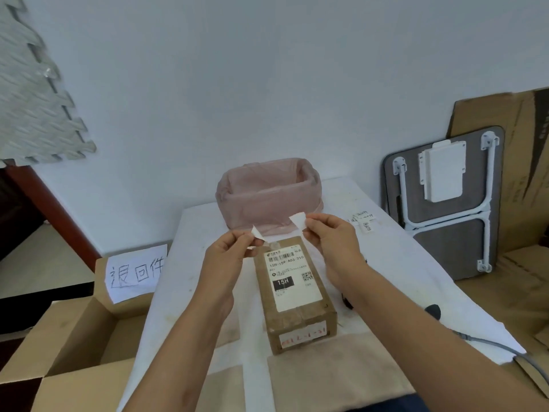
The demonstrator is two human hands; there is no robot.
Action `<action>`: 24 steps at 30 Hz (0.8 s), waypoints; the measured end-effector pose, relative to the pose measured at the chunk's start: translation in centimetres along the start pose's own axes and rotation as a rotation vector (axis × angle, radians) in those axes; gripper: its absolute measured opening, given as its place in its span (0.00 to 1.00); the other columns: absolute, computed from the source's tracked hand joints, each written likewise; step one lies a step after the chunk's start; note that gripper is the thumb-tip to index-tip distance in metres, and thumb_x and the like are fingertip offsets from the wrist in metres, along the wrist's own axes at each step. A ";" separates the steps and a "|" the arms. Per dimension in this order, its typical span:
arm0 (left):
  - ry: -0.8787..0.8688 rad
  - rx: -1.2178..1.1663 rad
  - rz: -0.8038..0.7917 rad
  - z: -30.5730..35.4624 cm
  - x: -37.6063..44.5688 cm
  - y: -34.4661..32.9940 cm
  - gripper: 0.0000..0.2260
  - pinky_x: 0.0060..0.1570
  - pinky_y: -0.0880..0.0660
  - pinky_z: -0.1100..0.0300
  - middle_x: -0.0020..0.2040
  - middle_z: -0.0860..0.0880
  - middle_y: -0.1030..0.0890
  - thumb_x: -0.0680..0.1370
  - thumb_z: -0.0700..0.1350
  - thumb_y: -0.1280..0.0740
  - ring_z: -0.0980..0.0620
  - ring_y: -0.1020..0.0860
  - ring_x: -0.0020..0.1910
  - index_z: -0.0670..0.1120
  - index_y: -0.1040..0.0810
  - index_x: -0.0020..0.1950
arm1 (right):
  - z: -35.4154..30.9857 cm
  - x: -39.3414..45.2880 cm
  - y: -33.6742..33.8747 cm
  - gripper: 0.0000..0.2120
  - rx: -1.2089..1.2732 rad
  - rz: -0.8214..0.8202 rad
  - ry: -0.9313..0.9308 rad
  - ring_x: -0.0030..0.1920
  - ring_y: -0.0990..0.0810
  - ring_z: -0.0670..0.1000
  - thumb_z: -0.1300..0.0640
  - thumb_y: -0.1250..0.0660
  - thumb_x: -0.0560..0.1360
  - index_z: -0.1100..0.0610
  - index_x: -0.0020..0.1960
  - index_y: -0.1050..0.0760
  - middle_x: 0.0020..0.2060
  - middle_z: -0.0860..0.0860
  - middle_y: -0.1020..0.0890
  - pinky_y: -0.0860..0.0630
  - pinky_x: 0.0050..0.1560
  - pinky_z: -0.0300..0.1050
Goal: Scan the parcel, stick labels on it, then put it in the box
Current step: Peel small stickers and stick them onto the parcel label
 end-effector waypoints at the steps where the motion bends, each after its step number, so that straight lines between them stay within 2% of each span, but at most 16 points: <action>1: 0.004 0.012 0.001 0.0 0.7 0.4 0.08 0.45 0.33 0.63 0.43 0.52 0.13 0.78 0.45 0.34 0.57 0.20 0.40 0.47 0.18 0.41 | -0.1 1.0 -0.7 0.05 -0.022 -0.007 0.003 0.37 0.20 0.47 0.67 0.33 0.75 0.62 0.50 0.20 0.40 0.54 0.18 0.19 0.47 0.37; 7: 0.030 0.074 -0.008 0.2 4.8 2.0 0.08 0.44 0.35 0.65 0.45 0.53 0.13 0.79 0.47 0.34 0.55 0.20 0.42 0.45 0.17 0.46 | -1.5 8.0 -5.0 0.08 -0.316 -0.022 0.162 0.37 0.18 0.47 0.67 0.33 0.74 0.57 0.45 0.18 0.38 0.51 0.17 0.19 0.49 0.39; 11: 0.036 0.101 -0.009 0.5 7.3 2.4 0.09 0.43 0.35 0.66 0.48 0.50 0.13 0.79 0.46 0.34 0.54 0.21 0.42 0.48 0.18 0.41 | -2.1 13.0 -7.5 0.08 -0.708 0.018 0.294 0.42 0.16 0.49 0.59 0.33 0.72 0.47 0.38 0.22 0.34 0.43 0.19 0.19 0.52 0.48; 14: 0.018 0.125 -0.025 0.7 8.9 2.3 0.09 0.46 0.31 0.65 0.49 0.47 0.13 0.78 0.46 0.33 0.54 0.21 0.42 0.48 0.19 0.38 | -2.2 14.6 -9.3 0.07 -1.029 0.035 0.405 0.47 0.23 0.44 0.50 0.39 0.73 0.40 0.44 0.23 0.37 0.38 0.22 0.26 0.48 0.42; 16: 0.016 0.135 -0.032 0.8 9.7 2.1 0.10 0.47 0.30 0.64 0.49 0.47 0.13 0.78 0.46 0.33 0.54 0.21 0.42 0.49 0.19 0.37 | -1.8 16.0 -9.9 0.08 -1.133 0.046 0.423 0.48 0.26 0.44 0.47 0.42 0.70 0.35 0.45 0.27 0.42 0.40 0.20 0.29 0.46 0.41; 20: 0.018 0.148 -0.038 0.8 10.7 1.7 0.10 0.44 0.33 0.65 0.49 0.48 0.13 0.78 0.46 0.33 0.53 0.22 0.45 0.48 0.18 0.37 | 1.3 21.9 -8.9 0.14 -1.169 0.055 0.346 0.47 0.20 0.52 0.43 0.47 0.64 0.36 0.44 0.26 0.45 0.43 0.20 0.24 0.50 0.51; 22: 0.021 0.150 -0.045 0.7 11.0 1.6 0.09 0.43 0.34 0.66 0.47 0.49 0.13 0.78 0.45 0.33 0.53 0.22 0.46 0.47 0.18 0.39 | 0.5 20.7 -9.2 0.12 -1.188 0.032 0.357 0.47 0.21 0.52 0.45 0.45 0.67 0.39 0.42 0.24 0.43 0.43 0.20 0.24 0.51 0.51; 24: 0.017 0.153 -0.051 0.7 11.1 1.5 0.09 0.43 0.34 0.67 0.47 0.49 0.13 0.78 0.45 0.33 0.53 0.21 0.46 0.47 0.18 0.40 | -1.1 17.7 -10.2 0.11 -1.184 -0.045 0.389 0.48 0.19 0.50 0.51 0.42 0.72 0.44 0.44 0.21 0.43 0.43 0.17 0.25 0.55 0.48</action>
Point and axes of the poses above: each hand's wrist, its own x-axis towards the middle knuckle, its own y-axis out of the back of the hand, z = x × y, the point moved 4 cm from there along x, towards the middle knuckle
